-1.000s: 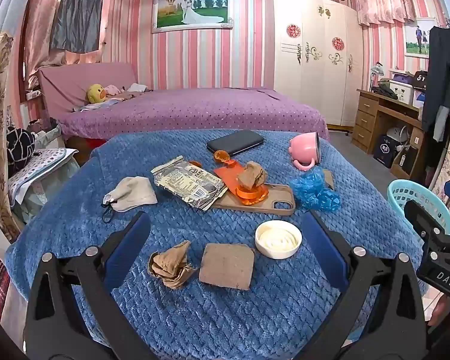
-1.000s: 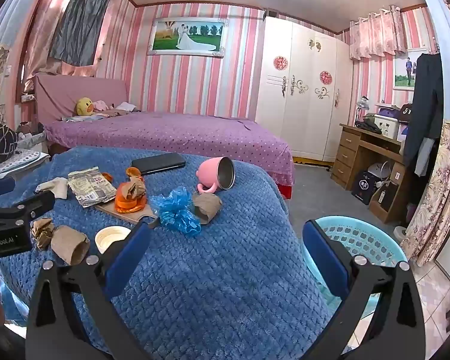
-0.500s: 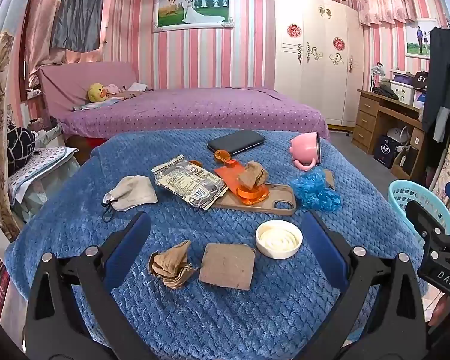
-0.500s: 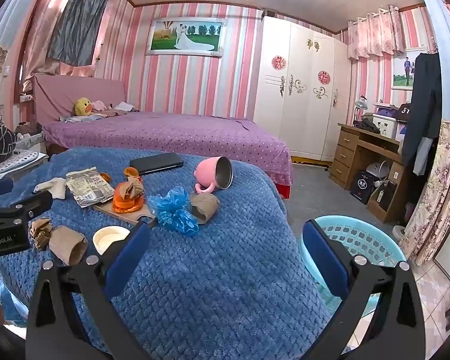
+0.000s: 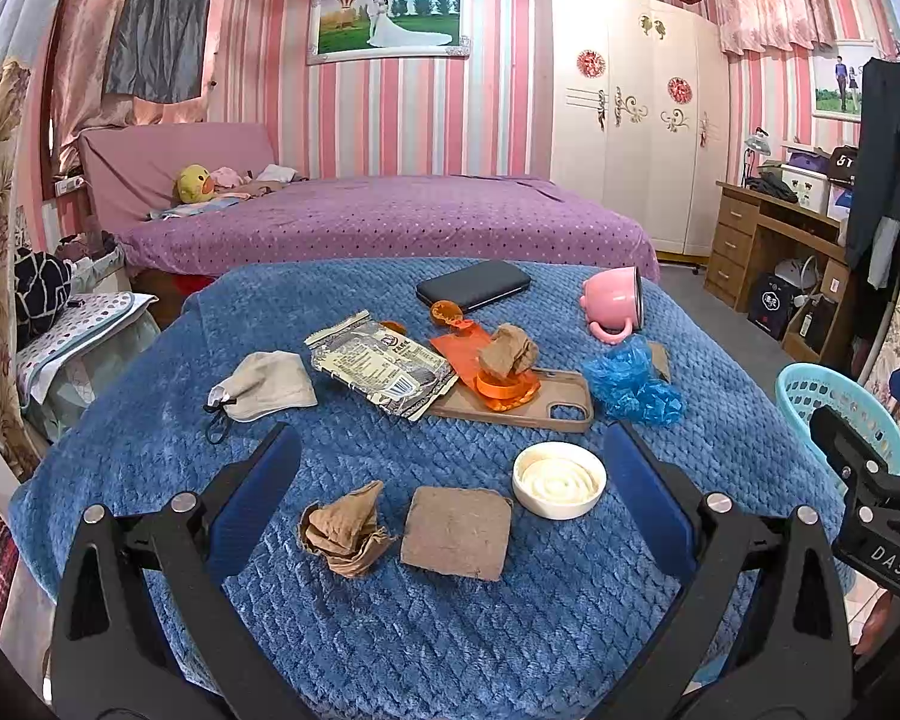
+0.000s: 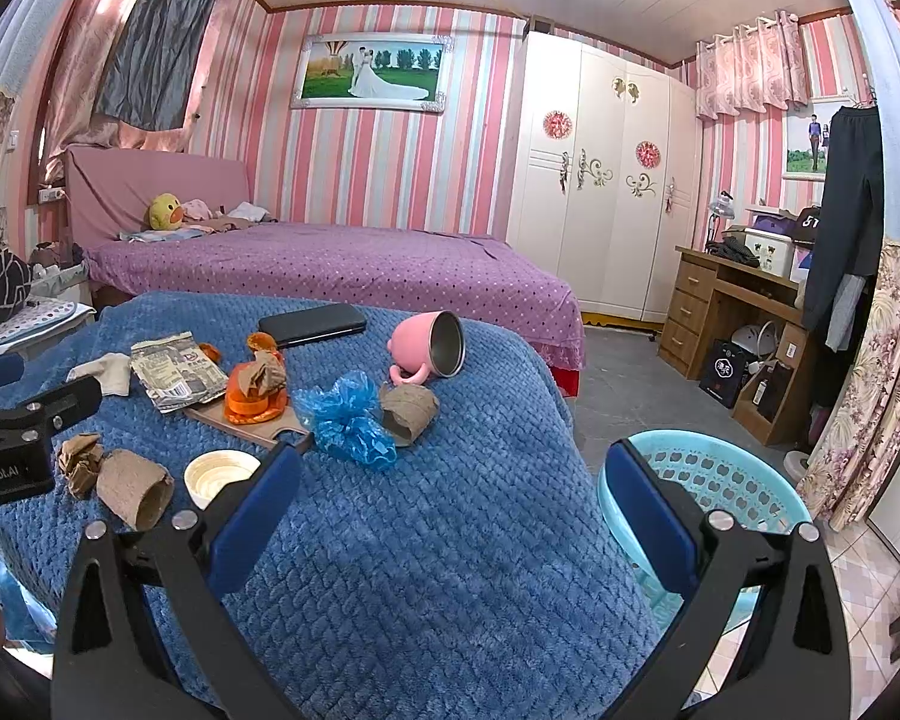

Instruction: Collect trash

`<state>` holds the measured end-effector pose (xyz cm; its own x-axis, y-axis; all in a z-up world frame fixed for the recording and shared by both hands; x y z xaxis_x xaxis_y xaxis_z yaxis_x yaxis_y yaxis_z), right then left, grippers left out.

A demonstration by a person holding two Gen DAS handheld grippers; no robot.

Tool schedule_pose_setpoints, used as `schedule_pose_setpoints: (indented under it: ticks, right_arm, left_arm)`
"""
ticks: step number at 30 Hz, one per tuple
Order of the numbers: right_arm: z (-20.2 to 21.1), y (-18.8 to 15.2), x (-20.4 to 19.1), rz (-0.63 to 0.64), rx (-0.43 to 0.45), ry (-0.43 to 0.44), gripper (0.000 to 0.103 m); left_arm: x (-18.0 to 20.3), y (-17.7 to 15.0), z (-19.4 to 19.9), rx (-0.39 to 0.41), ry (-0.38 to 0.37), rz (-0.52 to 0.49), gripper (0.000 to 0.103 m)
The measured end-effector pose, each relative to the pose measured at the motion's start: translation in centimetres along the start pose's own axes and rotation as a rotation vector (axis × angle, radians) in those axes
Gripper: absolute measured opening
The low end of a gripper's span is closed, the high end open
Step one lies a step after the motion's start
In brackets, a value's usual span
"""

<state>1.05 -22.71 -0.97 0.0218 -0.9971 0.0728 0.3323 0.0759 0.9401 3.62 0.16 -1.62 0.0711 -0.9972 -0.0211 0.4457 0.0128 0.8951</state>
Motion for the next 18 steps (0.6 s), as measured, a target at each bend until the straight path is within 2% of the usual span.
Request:
schedule_pose_setpoints:
  ticks: [18]
  right_arm:
    - [0.21,-0.02,0.22,0.002,-0.001,-0.002,0.099]
  left_arm:
    - [-0.14,-0.23,-0.25,0.004,0.005,0.0,0.098]
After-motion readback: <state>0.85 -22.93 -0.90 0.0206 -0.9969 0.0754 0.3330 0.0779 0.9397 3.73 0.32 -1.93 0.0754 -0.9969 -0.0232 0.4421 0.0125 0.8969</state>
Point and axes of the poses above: each gripper's, at about its wrist camera, not at the fingertips, and z roughly against the way its jaws point, x to its right, y to its top, the point moved 4 cm from there along -z, roughly the way its jaws point, and after that the axes turned 4 degrees about y, right-handed, at the moved point
